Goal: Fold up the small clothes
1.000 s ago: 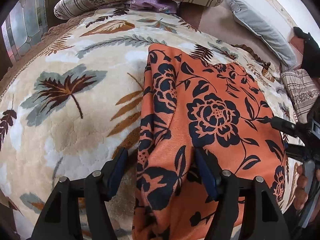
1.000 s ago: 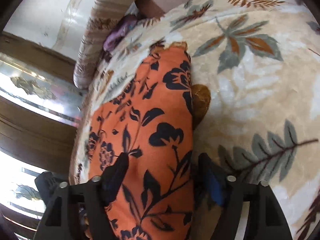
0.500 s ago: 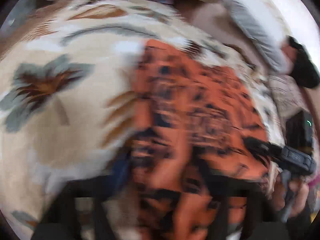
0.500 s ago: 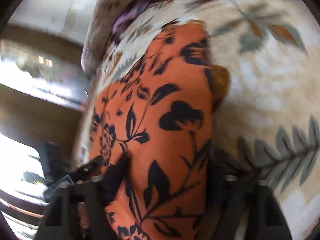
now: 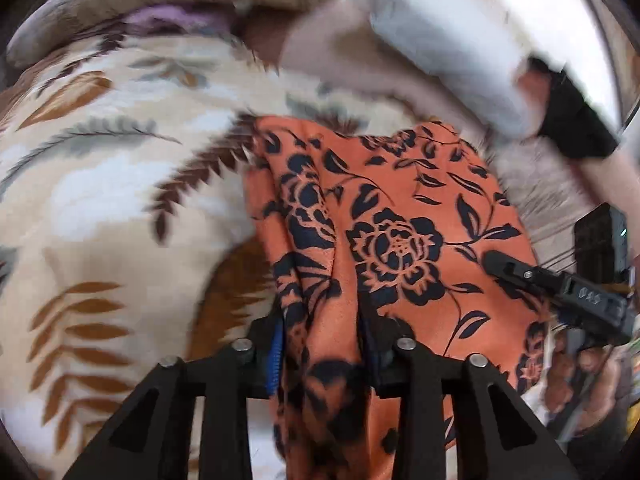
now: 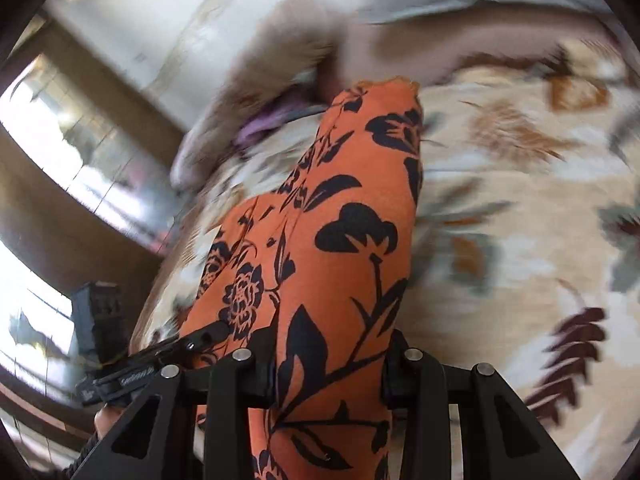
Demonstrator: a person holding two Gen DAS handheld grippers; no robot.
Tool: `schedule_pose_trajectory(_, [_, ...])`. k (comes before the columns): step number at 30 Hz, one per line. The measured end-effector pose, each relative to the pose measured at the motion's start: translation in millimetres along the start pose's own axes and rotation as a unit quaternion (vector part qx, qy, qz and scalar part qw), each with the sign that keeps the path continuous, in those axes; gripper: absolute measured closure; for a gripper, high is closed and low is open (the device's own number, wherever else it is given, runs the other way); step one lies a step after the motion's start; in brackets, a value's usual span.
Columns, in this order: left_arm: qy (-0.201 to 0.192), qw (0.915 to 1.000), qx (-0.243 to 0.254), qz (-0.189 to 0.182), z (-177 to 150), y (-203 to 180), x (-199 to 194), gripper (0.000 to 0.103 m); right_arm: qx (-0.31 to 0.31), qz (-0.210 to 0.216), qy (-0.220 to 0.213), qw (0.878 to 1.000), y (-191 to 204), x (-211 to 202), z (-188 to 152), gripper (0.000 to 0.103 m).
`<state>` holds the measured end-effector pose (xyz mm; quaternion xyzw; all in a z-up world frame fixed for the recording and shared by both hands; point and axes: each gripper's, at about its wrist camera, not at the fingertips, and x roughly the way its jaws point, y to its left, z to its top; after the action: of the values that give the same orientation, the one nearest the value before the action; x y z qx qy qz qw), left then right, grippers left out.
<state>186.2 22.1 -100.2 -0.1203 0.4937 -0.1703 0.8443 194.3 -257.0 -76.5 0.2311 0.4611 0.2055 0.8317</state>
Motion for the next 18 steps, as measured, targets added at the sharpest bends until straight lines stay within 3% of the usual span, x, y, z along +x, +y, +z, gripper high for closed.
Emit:
schedule_pose_trajectory(1, [0.042, 0.9987, 0.013, 0.023, -1, -7, 25, 0.066, 0.037, -0.021, 0.025, 0.999, -29, 10, -3, 0.053])
schedule_pose_trajectory(2, [0.049, 0.9984, 0.017, 0.021, -4, -9, 31, 0.065, 0.071, -0.068, 0.033, 0.995, -53, 14, -9, 0.048])
schedule_pose_trajectory(4, [0.025, 0.9989, 0.025, 0.031, -7, -11, 21, 0.059, 0.081, -0.056, 0.009, 0.995, -67, 4, -22, 0.039])
schedule_pose_trajectory(5, [0.015, 0.9985, 0.033, 0.040, -8, -11, 14, 0.051, 0.079, -0.060, -0.006, 0.995, -66, -4, -26, 0.038])
schedule_pose_trajectory(7, [-0.007, 0.9973, 0.041, 0.061, -13, -8, -5, 0.046, 0.059, -0.082, -0.045, 0.994, -50, -24, -31, 0.036])
schedule_pose_trajectory(10, [-0.029, 0.9955, 0.045, 0.078, -22, -11, -27, 0.046, 0.027, -0.026, -0.074, 0.997, -10, -42, -39, 0.036])
schedule_pose_trajectory(12, [-0.033, 0.9949, 0.047, 0.083, -30, -12, -38, 0.046, 0.007, -0.002, -0.076, 0.997, 12, -43, -46, 0.029])
schedule_pose_trajectory(14, [-0.040, 0.9940, 0.037, 0.095, -41, -11, -51, 0.038, 0.011, 0.007, -0.059, 0.998, 21, -27, -55, 0.019])
schedule_pose_trajectory(16, [-0.048, 0.9935, 0.036, 0.097, -48, -10, -62, 0.033, 0.040, -0.019, -0.012, 0.999, 3, 4, -67, 0.019])
schedule_pose_trajectory(17, [-0.051, 0.9929, 0.037, 0.101, -52, -14, -67, 0.032, 0.055, -0.029, -0.002, 0.998, -5, 10, -70, 0.021])
schedule_pose_trajectory(18, [-0.051, 0.9923, 0.041, 0.105, -56, -17, -72, 0.032, 0.067, -0.028, -0.020, 0.997, -5, 4, -73, 0.021])
